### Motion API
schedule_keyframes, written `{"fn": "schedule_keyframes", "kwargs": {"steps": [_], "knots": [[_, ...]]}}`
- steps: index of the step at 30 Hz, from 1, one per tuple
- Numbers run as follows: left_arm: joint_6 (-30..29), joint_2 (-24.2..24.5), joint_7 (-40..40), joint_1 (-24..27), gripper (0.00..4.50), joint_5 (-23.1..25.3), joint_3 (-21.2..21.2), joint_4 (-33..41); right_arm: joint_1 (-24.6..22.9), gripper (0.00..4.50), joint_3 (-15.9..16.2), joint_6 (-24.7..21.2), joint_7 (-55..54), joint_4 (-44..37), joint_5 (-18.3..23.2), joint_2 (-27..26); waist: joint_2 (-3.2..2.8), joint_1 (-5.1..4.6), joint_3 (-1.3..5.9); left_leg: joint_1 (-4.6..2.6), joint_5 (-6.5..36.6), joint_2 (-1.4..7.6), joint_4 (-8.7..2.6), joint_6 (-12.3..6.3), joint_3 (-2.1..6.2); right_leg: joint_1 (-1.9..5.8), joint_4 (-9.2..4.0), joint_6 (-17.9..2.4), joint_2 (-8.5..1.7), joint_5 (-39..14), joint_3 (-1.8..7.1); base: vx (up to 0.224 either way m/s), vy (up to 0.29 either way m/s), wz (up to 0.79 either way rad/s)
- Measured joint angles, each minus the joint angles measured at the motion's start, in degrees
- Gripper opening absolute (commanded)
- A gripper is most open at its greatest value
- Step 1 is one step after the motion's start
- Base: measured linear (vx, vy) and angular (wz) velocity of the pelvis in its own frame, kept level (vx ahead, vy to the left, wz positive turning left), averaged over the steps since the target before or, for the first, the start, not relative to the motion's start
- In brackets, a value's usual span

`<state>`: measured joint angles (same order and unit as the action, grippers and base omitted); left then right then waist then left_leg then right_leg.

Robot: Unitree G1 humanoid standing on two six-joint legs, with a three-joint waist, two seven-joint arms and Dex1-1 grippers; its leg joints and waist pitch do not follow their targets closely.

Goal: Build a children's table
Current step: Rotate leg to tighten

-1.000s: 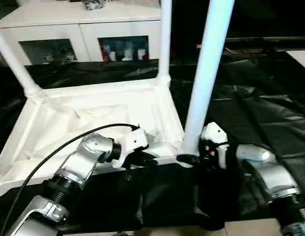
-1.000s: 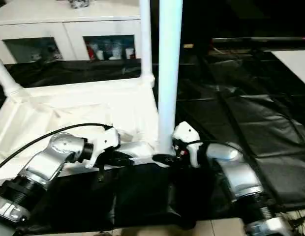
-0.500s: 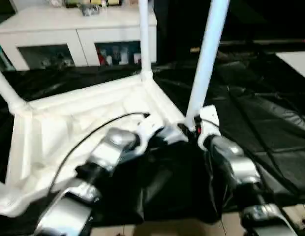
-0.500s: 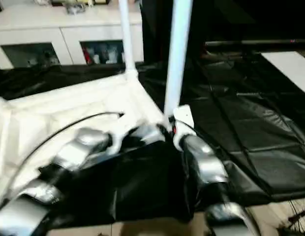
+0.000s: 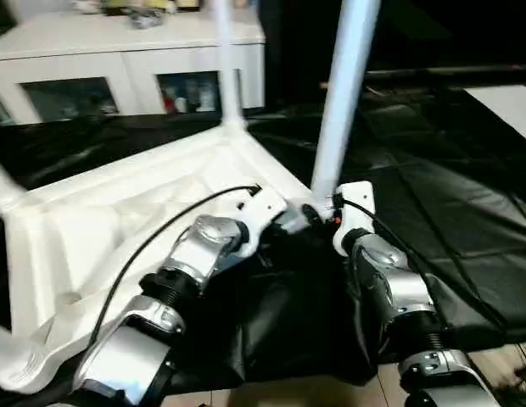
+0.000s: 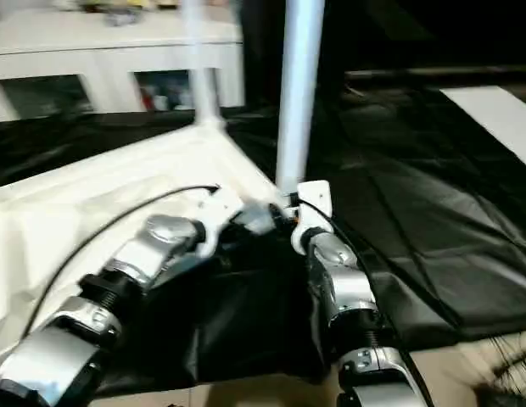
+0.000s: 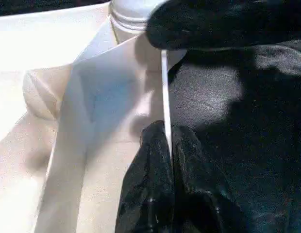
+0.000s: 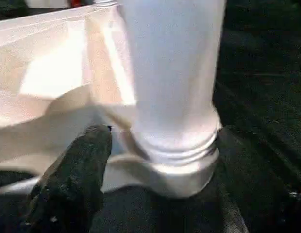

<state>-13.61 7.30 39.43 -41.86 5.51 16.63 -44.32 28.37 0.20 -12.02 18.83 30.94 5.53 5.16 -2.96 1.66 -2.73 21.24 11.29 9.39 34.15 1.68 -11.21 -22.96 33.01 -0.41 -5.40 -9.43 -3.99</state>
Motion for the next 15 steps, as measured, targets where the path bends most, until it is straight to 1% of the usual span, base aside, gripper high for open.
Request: {"fn": "schedule_keyframes", "kwargs": {"steps": [1, 2, 3, 5, 7, 11, 13, 15], "knots": [[0.1, 0.3, 0.5, 0.4, 0.00, 0.0, 0.0, 0.7, -0.2, 4.17, 0.4, -0.2, 1.9, -0.8, 0.4, 1.1, 0.00, 0.06, 0.00, -0.03, 0.0, 0.00, 0.00, 0.00, -0.03, 0.00, 0.04, 0.0, 0.00, 0.1, 0.03, 0.000, 0.000, 0.00], [0.2, 0.8, 1.5, 1.0, 0.00, 0.0, 0.0, 1.6, -0.2, 4.17, 0.9, -0.4, 4.4, -2.2, 0.8, 2.6, -0.04, 0.16, 0.02, -0.08, 0.0, 0.01, 0.00, 0.00, -0.05, -0.01, 0.11, 0.0, 0.01, 0.2, 0.04, 0.000, 0.000, 0.00], [0.3, 1.6, 2.8, 1.6, 0.00, -0.2, 0.0, 2.8, -0.6, 4.17, 2.0, -0.5, 7.2, -4.0, 1.0, 4.6, -0.09, 0.31, 0.06, -0.08, 0.0, 0.06, -0.02, 0.00, -0.05, -0.02, 0.12, 0.0, 0.02, 0.2, 0.01, 0.000, 0.000, 0.00], [0.7, 3.5, 7.0, 3.4, 0.00, -0.7, 0.1, 5.5, -1.6, 4.17, 4.3, -0.5, 14.8, -6.6, 1.2, 9.7, -0.17, 0.73, 0.12, -0.15, 0.0, 0.16, -0.14, 0.00, -0.06, 0.03, 0.19, -0.1, 0.09, 0.3, -0.03, 0.000, 0.000, 0.00], [1.7, 5.6, 11.7, 5.3, 0.00, -1.5, 0.3, 8.2, -3.5, 4.17, 5.9, -0.4, 21.4, -8.3, 1.2, 13.8, -0.34, 1.14, 0.22, -0.13, 0.0, 0.22, -0.25, -0.08, -0.07, 0.00, 0.19, 0.1, 0.14, 0.1, -0.05, 0.053, -0.017, 0.01], [3.4, 8.8, 17.9, 7.4, 0.00, -3.3, 1.2, 11.3, -5.3, 4.17, 6.9, -0.2, 28.6, -9.0, 1.5, 16.7, -0.42, 1.43, 0.26, 0.04, -0.1, 0.32, -0.29, -0.30, -0.16, -0.22, 0.19, 0.0, 0.20, 0.0, -0.09, 0.013, -0.003, 0.00], [3.6, 10.8, 21.7, 9.2, 0.00, -4.5, 2.0, 14.3, -6.1, 4.17, 8.2, 0.1, 32.8, -10.7, 1.6, 19.0, -0.44, 1.73, 0.25, 0.06, -0.1, 0.32, -0.28, -0.34, -0.22, -0.24, 0.17, 0.0, 0.18, 0.0, -0.07, 0.000, 0.000, 0.00], [3.7, 11.8, 24.2, 10.2, 0.00, -5.2, 2.4, 15.9, -6.3, 4.17, 8.8, 0.1, 34.7, -11.4, 1.7, 20.2, -0.44, 1.88, 0.25, 0.05, -0.1, 0.32, -0.26, -0.34, -0.23, -0.23, 0.19, 0.0, 0.17, 0.0, -0.06, 0.000, 0.000, 0.00]]}}
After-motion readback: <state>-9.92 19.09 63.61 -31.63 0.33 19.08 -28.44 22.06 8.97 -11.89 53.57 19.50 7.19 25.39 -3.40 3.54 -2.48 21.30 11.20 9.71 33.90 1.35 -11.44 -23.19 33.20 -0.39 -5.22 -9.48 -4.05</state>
